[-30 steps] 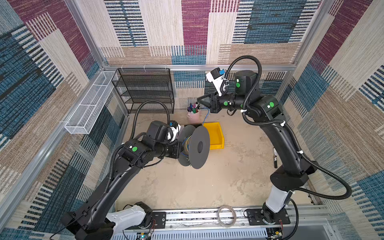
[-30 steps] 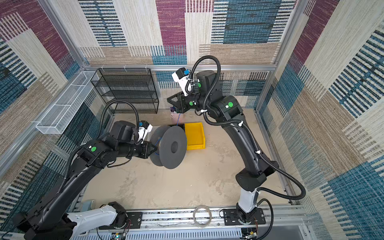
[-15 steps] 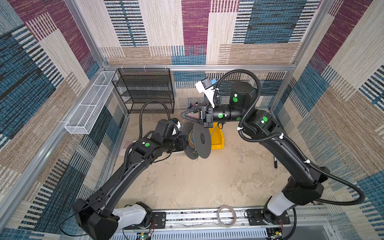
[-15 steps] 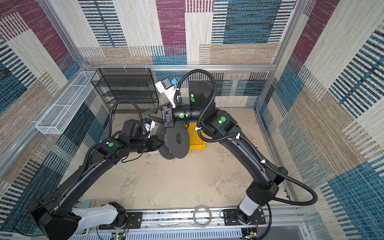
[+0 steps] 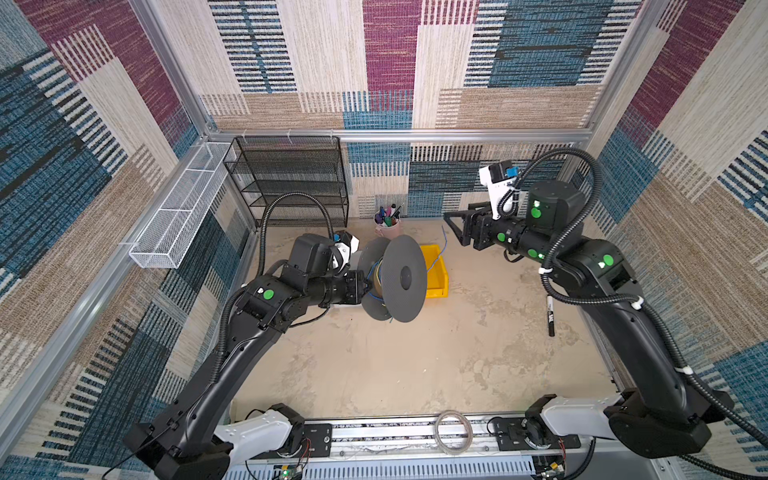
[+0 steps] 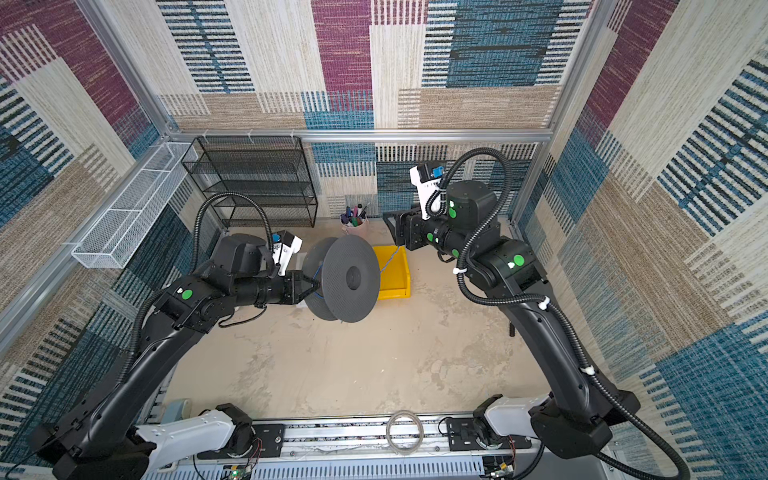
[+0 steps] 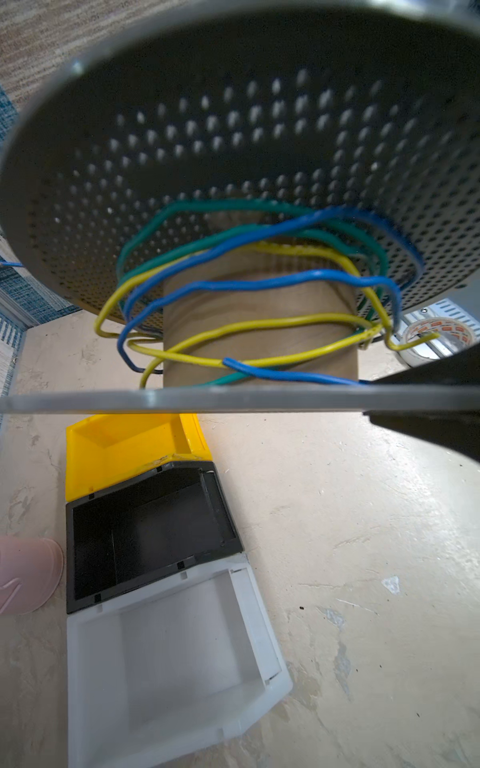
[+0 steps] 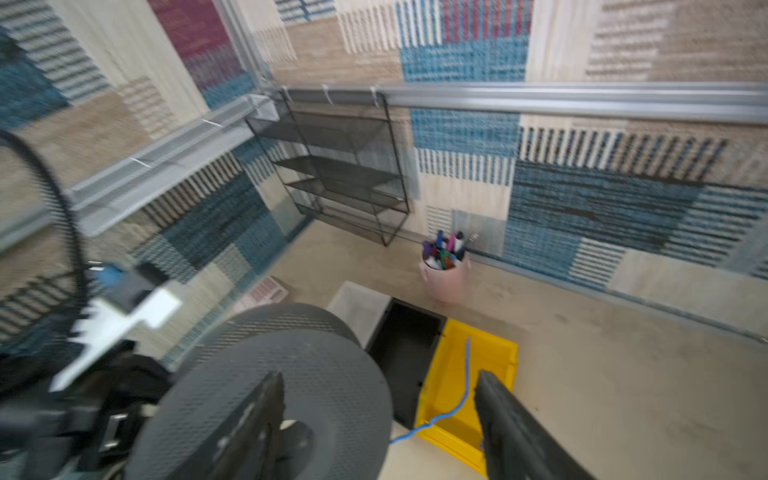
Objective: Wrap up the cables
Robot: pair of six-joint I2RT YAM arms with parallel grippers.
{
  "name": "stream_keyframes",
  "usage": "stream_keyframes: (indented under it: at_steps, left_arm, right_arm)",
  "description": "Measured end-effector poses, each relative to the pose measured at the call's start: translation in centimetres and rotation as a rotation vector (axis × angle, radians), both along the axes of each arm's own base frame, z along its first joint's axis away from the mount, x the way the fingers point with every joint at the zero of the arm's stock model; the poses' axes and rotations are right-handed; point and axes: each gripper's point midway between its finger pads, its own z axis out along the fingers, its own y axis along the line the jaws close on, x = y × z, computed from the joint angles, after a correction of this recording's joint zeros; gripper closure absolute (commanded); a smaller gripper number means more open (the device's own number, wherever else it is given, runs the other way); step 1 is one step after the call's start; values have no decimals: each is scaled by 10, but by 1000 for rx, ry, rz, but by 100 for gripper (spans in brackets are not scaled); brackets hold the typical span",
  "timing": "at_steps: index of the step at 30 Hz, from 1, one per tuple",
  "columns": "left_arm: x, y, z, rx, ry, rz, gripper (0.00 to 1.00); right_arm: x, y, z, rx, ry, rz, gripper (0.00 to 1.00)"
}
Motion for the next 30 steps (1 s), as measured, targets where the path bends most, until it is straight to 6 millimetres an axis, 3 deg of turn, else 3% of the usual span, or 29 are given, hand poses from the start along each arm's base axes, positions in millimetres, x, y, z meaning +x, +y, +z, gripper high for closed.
stream_keyframes:
  at_steps: [3,10,16,19,25,30]
  left_arm:
    - [-13,3,4,6,-2,-35,100]
    - [-38,11,-2,35,27,-99,100]
    - [-48,15,-9,61,44,-126,100]
    - [-49,16,-12,73,45,-135,100]
    - [-53,19,-16,92,43,-149,100]
    - [-55,20,-14,90,34,-151,100]
  right_arm:
    - [8,-5,-17,-52,17,-22,9]
    - [39,-36,-4,-119,-50,-135,6]
    - [61,-25,-51,-168,55,-79,3]
    - [60,-20,-73,-163,109,-29,3]
    - [49,0,-89,-126,136,97,3]
    - [42,1,-123,-134,201,125,3]
